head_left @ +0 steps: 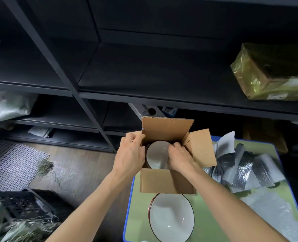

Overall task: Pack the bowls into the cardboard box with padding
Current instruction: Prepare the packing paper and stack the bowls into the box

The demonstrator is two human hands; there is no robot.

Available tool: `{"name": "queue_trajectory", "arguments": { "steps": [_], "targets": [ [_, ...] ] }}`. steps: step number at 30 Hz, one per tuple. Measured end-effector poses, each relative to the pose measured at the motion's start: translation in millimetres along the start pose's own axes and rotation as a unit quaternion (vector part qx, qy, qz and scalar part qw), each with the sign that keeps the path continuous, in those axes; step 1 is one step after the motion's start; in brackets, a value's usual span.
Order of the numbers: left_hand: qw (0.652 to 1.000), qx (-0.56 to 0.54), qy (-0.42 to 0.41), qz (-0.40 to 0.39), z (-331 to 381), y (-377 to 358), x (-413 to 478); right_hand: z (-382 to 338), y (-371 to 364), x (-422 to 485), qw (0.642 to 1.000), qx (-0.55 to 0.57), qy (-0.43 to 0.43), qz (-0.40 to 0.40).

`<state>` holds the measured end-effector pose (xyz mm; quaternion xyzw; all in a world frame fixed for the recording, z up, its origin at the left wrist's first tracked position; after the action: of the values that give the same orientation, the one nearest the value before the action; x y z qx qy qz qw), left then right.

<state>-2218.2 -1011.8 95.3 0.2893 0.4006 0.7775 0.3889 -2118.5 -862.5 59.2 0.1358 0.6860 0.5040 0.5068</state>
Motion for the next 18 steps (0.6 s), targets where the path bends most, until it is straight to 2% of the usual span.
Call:
{"name": "queue_trajectory", "arguments": {
  "steps": [4, 8, 18],
  "targets": [
    [1.0, -0.011, -0.029, -0.007, -6.5, -15.2, -8.3, -2.0, 3.4, 3.0, 1.0, -0.029, 0.004, 0.007],
    [0.999, -0.034, -0.005, 0.023, -5.3, -20.3, -11.2, 0.1, 1.7, 3.6, 1.0, -0.029, 0.001, 0.009],
    [0.998, -0.051, 0.014, 0.028, -0.2, -18.3, -12.1, -2.5, 5.5, -4.3, 0.999, -0.042, -0.014, -0.026]
  ]
}}
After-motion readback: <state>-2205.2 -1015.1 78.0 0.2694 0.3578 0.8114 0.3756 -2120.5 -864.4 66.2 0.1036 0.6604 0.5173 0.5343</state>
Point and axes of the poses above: each hand's wrist, its own x-axis towards the middle knuckle, its own y-axis out of the back of the hand, z = x × y, the point moved 1 cm from there along x, towards the middle knuckle, and after that the axes turned 15 degrees about -y, right-handed, at the moved point
